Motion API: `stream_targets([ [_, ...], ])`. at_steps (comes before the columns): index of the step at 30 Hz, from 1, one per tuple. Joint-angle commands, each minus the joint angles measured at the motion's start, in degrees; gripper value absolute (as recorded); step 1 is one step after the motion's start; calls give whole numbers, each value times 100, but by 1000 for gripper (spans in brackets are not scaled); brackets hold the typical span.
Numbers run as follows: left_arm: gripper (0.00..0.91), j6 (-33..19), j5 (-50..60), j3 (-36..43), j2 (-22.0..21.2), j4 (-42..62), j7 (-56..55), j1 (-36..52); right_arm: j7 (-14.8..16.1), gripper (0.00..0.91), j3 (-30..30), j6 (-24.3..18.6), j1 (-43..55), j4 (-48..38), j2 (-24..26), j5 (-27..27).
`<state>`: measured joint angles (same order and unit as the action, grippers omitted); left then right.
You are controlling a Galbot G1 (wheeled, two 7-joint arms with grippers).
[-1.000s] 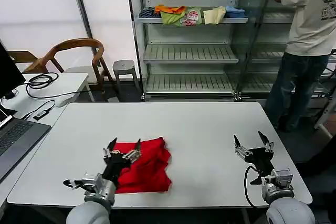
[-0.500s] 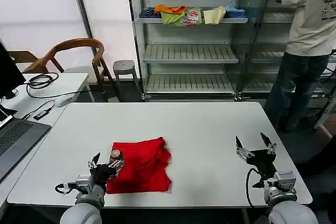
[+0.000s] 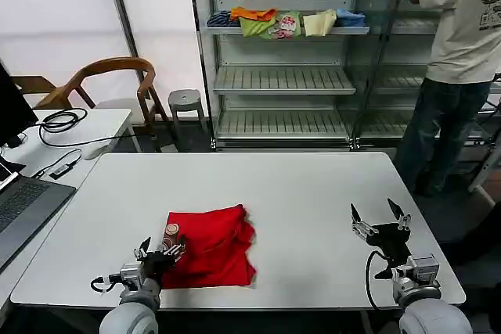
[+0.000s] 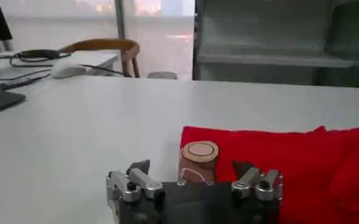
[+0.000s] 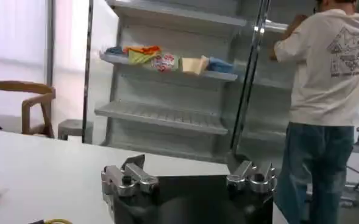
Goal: Fold and organize the clothes.
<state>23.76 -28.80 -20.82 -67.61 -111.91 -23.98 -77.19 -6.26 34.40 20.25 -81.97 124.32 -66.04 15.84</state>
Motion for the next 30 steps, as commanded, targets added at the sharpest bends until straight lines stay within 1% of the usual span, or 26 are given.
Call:
stream_targets([
  [1,907,-102,-254,-19,12,271,-126,79,3,907,-15,-3,15,-38,-1,-2],
  [16,907,-61,-192,142,-50,349,-104,36,6,907,5,-16,0,-21,-26,-2],
  [19,907,-97,-25,150,-66,415,-46,40,7,907,6,-19,-14,-16,-26,-3],
  [20,887,-150,-29,161,-70,432,-24,30,6,907,6,-21,-20,-19,-28,-5],
  [21,161,-176,-30,175,-78,443,-12,22,7,907,5,-23,-25,-22,-29,-6],
  [22,20,-221,-39,190,-89,444,-6,15,7,907,4,-24,-28,-21,-29,-8],
  [30,10,-338,-59,282,-129,258,34,-122,6,907,6,-20,-33,-4,-20,-9],
])
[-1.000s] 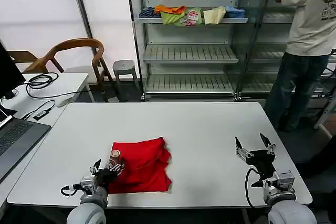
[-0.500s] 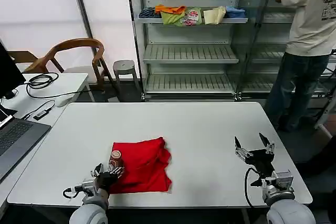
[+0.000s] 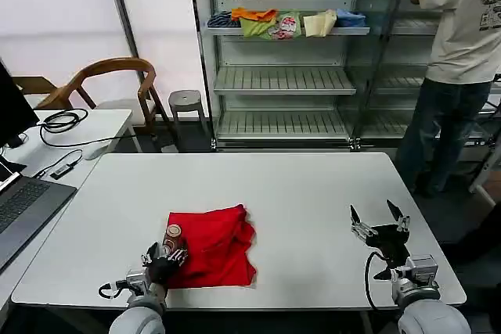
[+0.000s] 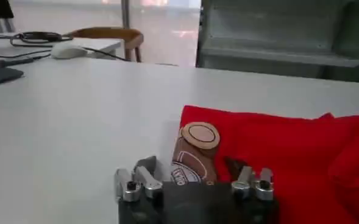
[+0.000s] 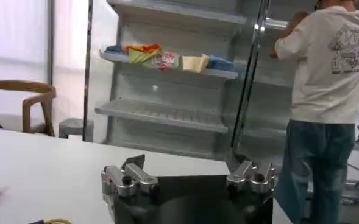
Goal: Fold and organize the clothes.
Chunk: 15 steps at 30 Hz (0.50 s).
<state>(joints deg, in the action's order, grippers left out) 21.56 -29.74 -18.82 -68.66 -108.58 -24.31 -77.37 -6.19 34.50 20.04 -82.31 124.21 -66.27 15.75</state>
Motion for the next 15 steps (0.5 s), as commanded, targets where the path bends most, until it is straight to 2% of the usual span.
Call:
stream_targets([
  [1,10,-146,41,92,-28,-66,71,-100,-2,907,-10,1,-1,5,0,-4],
  [7,10,-381,45,89,-73,68,159,-62,-3,907,-8,5,-32,40,5,-19],
  [15,10,-397,95,49,-70,35,240,-60,-5,907,-12,15,-47,77,14,-30],
])
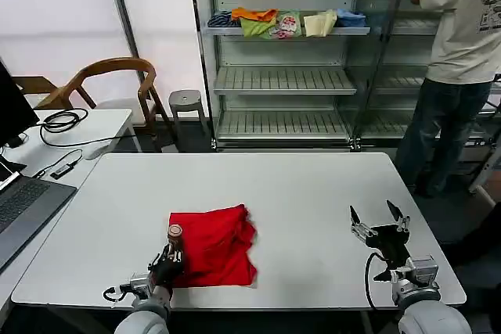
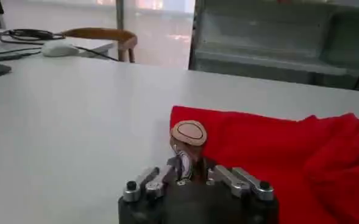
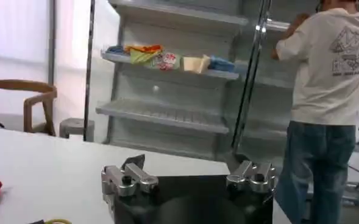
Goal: Fold and organize the clothes.
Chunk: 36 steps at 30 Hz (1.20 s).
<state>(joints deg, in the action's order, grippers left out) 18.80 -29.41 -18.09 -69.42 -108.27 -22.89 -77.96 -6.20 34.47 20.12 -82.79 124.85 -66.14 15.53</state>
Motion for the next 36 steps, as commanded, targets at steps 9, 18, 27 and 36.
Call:
stream_targets([
  [9,10,139,-299,-334,158,-598,271,75,-3,907,-30,5,22,50,6,-10],
  [18,10,419,-968,-1732,750,-914,785,-273,3,907,-38,-24,102,31,87,33],
  [27,20,992,-1216,-3739,1633,-642,1422,-662,19,907,-186,-118,269,-95,115,34],
  [36,10,1423,-1624,-5047,2660,-700,1416,-1179,40,907,-206,-218,371,-125,96,36],
])
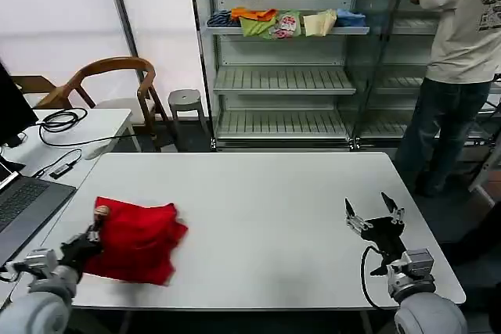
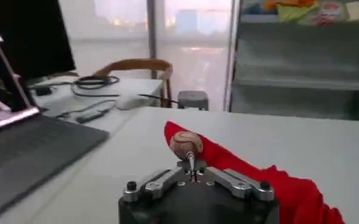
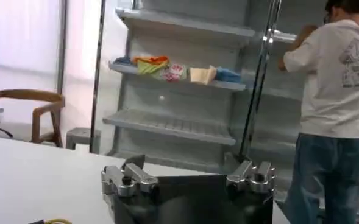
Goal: Fold and organize the clothes.
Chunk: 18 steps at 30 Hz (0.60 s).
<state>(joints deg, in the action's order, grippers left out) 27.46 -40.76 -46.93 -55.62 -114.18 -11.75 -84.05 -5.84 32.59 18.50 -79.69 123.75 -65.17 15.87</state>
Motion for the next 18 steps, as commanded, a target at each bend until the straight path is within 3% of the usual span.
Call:
stream_targets([
  [1,10,560,-487,-2181,1324,-322,238,-647,6,907,-8,-62,51,-6,-11,4],
  [3,10,558,-466,-1968,1217,-737,118,-635,3,907,7,-61,20,8,-32,1],
  [6,20,561,-59,-1048,725,-1418,-229,-399,3,907,64,-66,-91,30,-45,-12],
  [9,20,551,1384,600,29,-2028,-561,-295,3,907,188,-69,-246,51,-21,-18],
  [10,20,441,2087,1594,-427,-2084,-708,-337,1,907,253,-65,-304,57,-6,-16],
  [13,20,-104,3525,3205,-1201,-1859,-799,-367,-3,907,397,-57,-418,73,30,-12],
  [18,20,-594,4849,4519,-1751,-1080,-722,-67,-9,907,584,-42,-548,126,75,3],
])
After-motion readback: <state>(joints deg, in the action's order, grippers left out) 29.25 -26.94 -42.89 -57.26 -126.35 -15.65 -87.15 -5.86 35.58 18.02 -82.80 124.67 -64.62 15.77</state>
